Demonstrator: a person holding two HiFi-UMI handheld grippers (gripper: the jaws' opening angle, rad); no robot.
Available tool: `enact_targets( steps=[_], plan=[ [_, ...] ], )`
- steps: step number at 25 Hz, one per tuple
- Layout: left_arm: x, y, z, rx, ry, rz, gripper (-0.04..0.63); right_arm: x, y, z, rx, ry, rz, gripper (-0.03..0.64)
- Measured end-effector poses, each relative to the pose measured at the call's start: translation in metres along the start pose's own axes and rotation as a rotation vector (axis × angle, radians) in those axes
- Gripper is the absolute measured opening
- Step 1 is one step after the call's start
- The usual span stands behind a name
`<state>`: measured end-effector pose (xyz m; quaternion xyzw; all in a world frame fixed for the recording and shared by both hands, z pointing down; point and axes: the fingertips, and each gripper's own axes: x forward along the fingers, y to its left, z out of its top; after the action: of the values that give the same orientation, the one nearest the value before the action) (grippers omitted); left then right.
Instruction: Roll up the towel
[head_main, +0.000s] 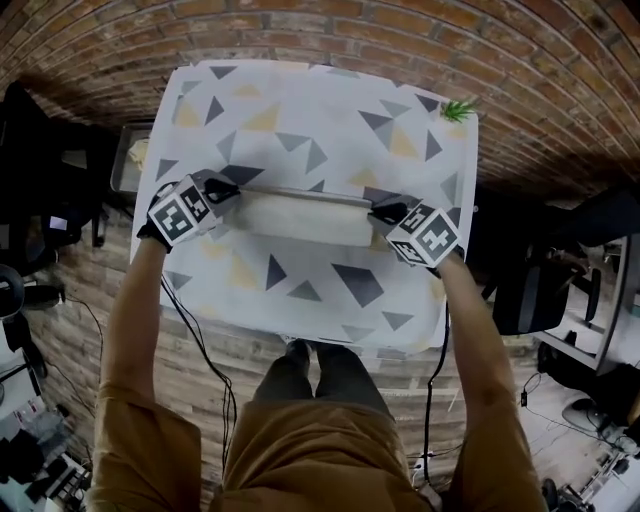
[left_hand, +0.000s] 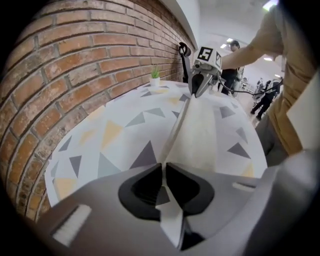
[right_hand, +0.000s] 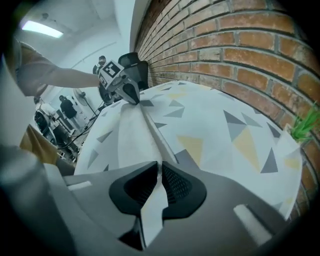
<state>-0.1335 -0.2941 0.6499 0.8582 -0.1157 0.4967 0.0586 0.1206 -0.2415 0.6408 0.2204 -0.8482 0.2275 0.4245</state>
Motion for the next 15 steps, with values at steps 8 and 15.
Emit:
enact_targets(
  steps=[8,15],
  plan=[
    [-0.048,-0.008,0.020,-0.100,-0.257,0.242,0.127,-0.031,-0.008,0.010,-0.119,-0.072,-0.262,0.089],
    [0.013,-0.059,0.019,-0.109,-0.215,0.127,0.127,0.018,0.032,0.000,-0.073,-0.071,-0.201,0.089]
  ],
)
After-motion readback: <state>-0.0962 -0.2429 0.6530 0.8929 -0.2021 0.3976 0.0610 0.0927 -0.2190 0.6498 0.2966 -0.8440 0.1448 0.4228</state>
